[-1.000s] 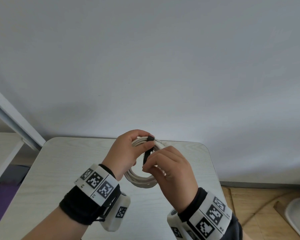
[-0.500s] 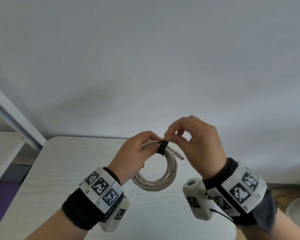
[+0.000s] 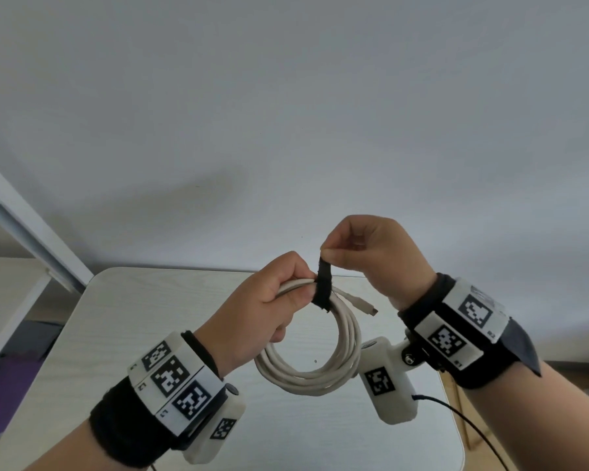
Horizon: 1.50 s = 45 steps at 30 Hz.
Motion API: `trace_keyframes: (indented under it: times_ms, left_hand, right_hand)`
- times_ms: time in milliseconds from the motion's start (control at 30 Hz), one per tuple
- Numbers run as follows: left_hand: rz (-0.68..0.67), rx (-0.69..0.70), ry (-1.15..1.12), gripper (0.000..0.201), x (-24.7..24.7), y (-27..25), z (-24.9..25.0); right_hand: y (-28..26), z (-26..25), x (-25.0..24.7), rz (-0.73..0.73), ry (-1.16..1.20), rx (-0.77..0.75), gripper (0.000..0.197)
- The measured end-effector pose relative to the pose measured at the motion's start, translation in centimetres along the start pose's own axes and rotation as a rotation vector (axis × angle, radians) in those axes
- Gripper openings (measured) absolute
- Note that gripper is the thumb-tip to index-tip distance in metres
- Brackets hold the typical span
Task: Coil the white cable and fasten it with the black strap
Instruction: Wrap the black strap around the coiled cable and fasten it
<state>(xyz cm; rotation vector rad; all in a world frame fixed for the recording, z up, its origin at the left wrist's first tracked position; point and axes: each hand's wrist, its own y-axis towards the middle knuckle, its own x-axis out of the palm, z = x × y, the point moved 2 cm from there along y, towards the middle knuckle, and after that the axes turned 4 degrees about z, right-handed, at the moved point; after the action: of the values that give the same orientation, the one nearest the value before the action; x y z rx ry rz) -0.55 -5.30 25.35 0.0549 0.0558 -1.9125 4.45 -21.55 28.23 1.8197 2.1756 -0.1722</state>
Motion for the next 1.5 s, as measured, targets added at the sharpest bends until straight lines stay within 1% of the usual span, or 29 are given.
trace_keyframes:
  times_ms: [133,200,300,433,533,600,667,733,833,867,933,1000,1067,1167,1233,1333,1500]
  left_hand:
    - [0.036,0.057,0.000,0.013,-0.3,-0.3,0.0]
    - [0.055,0.076,0.033,0.011,-0.3,-0.5,-0.2]
    - [0.073,0.090,0.051,0.010,-0.3,-0.6,-0.3]
    - [0.087,0.096,0.045,0.011,-0.4,-0.4,0.0]
    - [0.098,0.089,0.037,0.005,-0.5,-0.3,0.2]
    - [0.099,0.104,0.060,0.011,-0.4,-0.2,0.2]
    - [0.095,0.130,0.115,0.013,-0.2,-0.2,0.5]
    - [0.098,0.152,0.168,0.016,-0.1,-0.2,0.8]
    - [0.108,0.180,0.221,0.014,-0.2,-0.2,1.3]
    - [0.111,0.185,0.235,0.013,-0.2,-0.1,1.4]
    - [0.122,0.184,0.258,0.012,-0.3,-0.1,1.5]
    - [0.140,0.172,0.250,0.012,-0.2,-0.1,1.5]
    - [0.158,0.161,0.243,0.011,-0.2,0.1,1.5]
    - [0.179,0.146,0.270,0.012,-0.5,0.5,1.1]
    - [0.183,0.114,0.251,0.012,-0.7,0.7,0.7]
    - [0.167,0.076,0.199,0.013,-0.8,0.9,0.3]
    - [0.102,0.103,0.215,0.009,-0.8,1.2,-0.7]
  right_hand:
    - [-0.5,1.9,1.2,-0.125,0.202,0.210,0.020]
    - [-1.1,2.8,1.8,-0.175,0.290,0.285,0.018]
    - [-1.6,3.3,2.3,-0.228,0.336,0.325,0.010]
    - [-1.9,3.2,2.5,-0.258,0.375,0.350,0.010]
    - [-1.9,3.3,2.5,-0.281,0.416,0.372,0.008]
    - [-1.9,3.4,2.6,-0.320,0.451,0.408,0.002]
    - [-1.9,3.5,2.6,-0.368,0.505,0.445,0.017]
    - [-2.0,3.7,2.7,-0.404,0.534,0.457,0.027]
    - [-2.0,3.4,2.5,-0.419,0.558,0.444,0.022]
    - [-2.0,3.3,2.4,-0.407,0.563,0.433,0.024]
    - [-1.8,3.2,2.1,-0.376,0.525,0.410,0.039]
    - [-1.7,3.0,2.0,-0.352,0.434,0.382,0.047]
    - [-1.7,2.9,2.1,-0.350,0.417,0.356,0.047]
    - [-2.0,2.7,2.2,-0.339,0.472,0.349,0.043]
    - [-2.0,2.5,2.2,-0.348,0.493,0.340,0.040]
    - [-1.8,2.3,2.0,-0.337,0.519,0.341,0.037]
    - [-1.3,3.2,2.2,-0.365,0.514,0.366,0.039]
